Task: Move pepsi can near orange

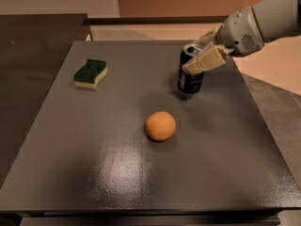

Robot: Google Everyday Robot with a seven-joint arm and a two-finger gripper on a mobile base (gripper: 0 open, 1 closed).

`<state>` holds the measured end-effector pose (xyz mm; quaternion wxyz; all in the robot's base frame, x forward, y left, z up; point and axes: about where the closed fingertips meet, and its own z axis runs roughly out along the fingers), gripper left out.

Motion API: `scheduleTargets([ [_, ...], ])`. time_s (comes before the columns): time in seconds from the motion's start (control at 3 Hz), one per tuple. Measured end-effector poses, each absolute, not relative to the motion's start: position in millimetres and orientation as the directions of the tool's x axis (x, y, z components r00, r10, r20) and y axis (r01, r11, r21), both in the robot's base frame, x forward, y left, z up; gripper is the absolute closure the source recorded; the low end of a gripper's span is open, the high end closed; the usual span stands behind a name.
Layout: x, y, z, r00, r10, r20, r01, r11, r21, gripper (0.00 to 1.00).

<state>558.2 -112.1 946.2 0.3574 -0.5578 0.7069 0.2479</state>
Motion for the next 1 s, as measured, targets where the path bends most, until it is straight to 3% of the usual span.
scheduleTargets([
  [1.0,495,-114,922,-0.119,-0.606,-0.787,-0.981,0.193,-0.001,1.0],
])
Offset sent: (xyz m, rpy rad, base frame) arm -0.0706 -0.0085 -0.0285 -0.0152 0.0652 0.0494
